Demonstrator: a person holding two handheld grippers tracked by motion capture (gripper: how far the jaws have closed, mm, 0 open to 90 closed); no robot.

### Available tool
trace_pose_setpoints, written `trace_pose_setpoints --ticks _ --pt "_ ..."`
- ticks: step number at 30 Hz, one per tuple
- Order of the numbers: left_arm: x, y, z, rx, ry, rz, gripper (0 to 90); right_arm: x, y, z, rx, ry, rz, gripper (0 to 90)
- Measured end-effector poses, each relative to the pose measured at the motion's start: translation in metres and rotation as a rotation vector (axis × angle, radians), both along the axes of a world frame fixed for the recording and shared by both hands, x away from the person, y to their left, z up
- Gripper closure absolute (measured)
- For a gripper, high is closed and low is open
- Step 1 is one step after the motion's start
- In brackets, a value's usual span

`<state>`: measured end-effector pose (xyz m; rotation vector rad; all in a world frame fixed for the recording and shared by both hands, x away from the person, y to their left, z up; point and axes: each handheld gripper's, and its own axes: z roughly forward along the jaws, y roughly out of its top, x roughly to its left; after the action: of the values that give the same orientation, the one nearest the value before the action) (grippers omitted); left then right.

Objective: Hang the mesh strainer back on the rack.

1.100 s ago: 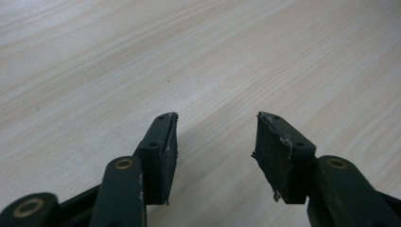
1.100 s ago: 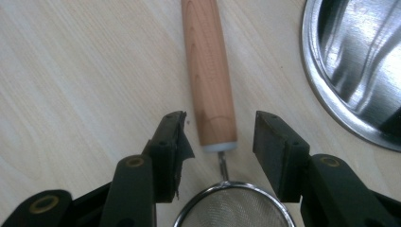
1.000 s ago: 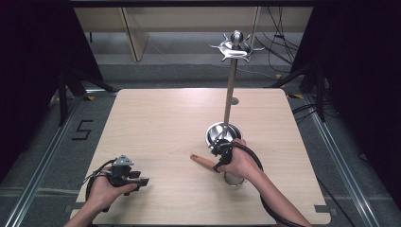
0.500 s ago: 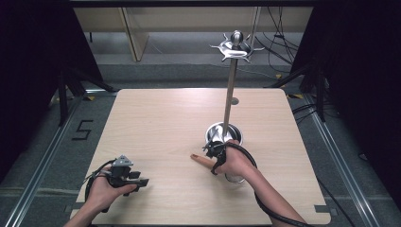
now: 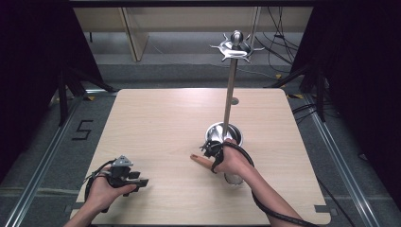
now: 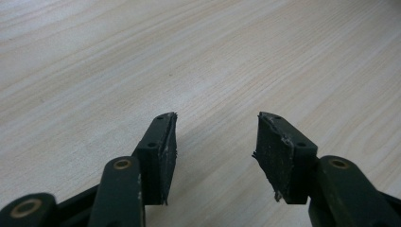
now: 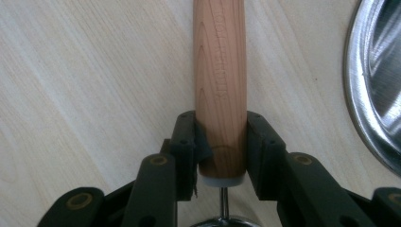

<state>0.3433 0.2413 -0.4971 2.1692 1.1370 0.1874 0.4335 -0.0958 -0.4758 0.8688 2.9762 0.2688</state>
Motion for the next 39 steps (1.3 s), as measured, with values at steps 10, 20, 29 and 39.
trace_pose_setpoints --ticks 10,20,29,39 --pt "0.0 -0.001 0.001 0.009 -0.001 -0.015 47.6 -0.003 -0.002 0.003 0.0 -0.021 -0.019 69.0" --pt "-0.001 -0.001 0.0 -0.002 0.002 -0.008 47.6 -0.008 -0.009 0.017 0.062 -0.062 -0.034 69.1" --pt "-0.001 -0.001 0.001 0.001 0.001 -0.011 47.6 -0.017 -0.028 0.035 0.169 -0.147 -0.088 69.1" --pt "-0.001 0.0 0.001 0.001 -0.002 0.004 47.6 -0.021 -0.048 0.045 0.268 -0.189 -0.178 69.2"
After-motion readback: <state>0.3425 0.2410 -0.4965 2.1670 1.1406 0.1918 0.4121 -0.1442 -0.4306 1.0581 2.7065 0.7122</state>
